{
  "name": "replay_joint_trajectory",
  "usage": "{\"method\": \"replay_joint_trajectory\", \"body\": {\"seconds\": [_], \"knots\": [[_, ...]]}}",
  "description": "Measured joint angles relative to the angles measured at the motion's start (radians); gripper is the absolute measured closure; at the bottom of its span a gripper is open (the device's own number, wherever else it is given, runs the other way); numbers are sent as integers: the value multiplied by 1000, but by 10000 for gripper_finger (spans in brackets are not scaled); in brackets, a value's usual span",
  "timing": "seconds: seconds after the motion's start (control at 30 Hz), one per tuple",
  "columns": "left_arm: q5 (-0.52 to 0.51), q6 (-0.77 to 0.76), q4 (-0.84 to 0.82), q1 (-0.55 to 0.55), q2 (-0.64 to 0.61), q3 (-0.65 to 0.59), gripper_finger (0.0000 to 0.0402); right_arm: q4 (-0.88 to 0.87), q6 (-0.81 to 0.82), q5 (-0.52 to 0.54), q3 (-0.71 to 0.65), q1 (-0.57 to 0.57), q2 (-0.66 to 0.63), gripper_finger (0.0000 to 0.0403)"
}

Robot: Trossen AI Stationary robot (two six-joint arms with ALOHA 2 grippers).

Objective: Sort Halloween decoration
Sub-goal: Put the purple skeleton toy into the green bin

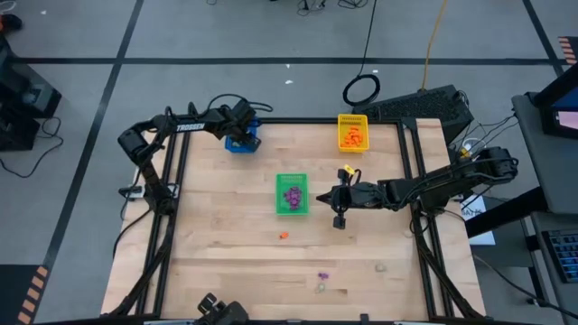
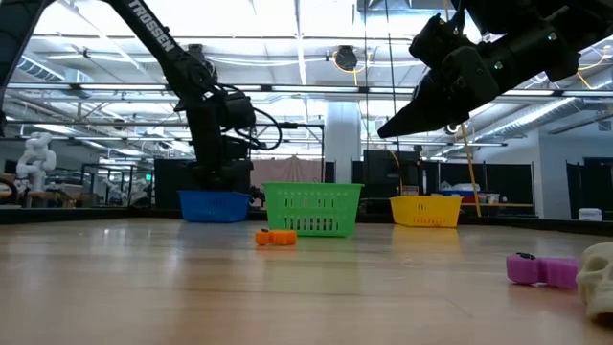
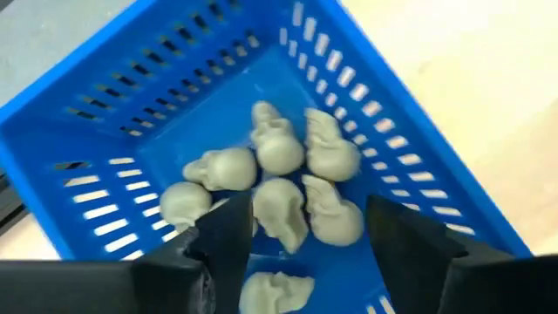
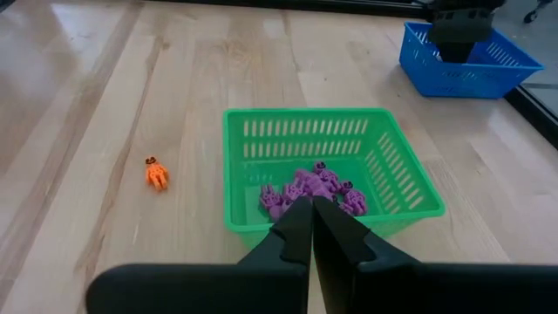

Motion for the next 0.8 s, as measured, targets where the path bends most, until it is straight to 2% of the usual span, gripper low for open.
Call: {"method": "replay_joint_trajectory", "body": {"seconds": [0.07,0.17,0.37,0.5,0.57,0.8], "knots": [[2,29,-6,-12,-6,0,185,0,0,0,0,0,0,403],[-27,56,-7,-38,-36,1,211,0,0,0,0,0,0,403],[-143,65,50,-117,-117,-9,313,1,-2,2,0,0,0,403],[-160,62,134,-179,-173,-66,385,8,-3,3,0,0,0,403],[-163,62,190,-214,-205,-100,395,8,-4,3,0,0,0,403],[-190,21,377,-358,-316,-252,389,2,-4,2,1,0,1,403]]}}
